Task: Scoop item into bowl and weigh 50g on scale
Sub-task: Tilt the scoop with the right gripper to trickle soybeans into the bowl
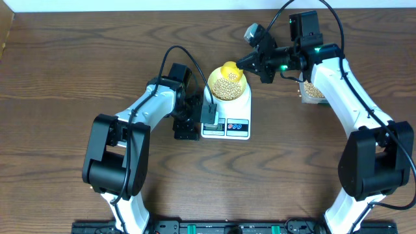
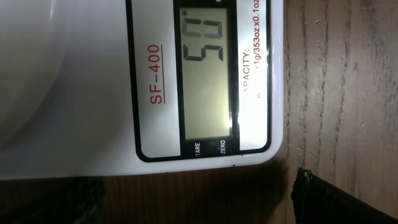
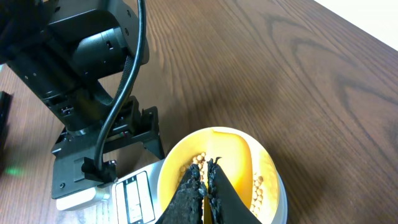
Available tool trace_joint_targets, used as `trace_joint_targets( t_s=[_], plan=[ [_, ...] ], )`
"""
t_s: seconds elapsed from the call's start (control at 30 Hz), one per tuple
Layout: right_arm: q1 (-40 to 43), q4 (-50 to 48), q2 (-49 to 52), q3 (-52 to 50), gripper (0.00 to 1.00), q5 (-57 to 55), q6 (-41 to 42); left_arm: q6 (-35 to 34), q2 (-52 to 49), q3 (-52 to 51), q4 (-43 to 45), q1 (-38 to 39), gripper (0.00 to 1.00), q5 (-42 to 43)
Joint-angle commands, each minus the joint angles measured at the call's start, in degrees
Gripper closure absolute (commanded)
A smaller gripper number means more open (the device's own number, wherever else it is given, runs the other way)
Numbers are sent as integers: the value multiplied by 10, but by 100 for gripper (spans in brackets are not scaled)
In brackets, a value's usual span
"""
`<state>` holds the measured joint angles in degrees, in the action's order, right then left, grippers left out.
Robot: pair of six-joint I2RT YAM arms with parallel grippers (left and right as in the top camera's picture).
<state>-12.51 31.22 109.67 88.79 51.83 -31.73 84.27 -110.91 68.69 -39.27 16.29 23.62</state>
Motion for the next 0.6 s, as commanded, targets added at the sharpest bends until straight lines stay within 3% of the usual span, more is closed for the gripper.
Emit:
trace_joint_targets(
  t_s=[0.0,0.57],
  plan=[
    [-3,-1,-18,3,97,6,0,8,-7,-7,-3,5,2,12],
    [-3,-2,-18,3,99,11,-1,8,-7,-7,-3,5,2,12]
  ],
)
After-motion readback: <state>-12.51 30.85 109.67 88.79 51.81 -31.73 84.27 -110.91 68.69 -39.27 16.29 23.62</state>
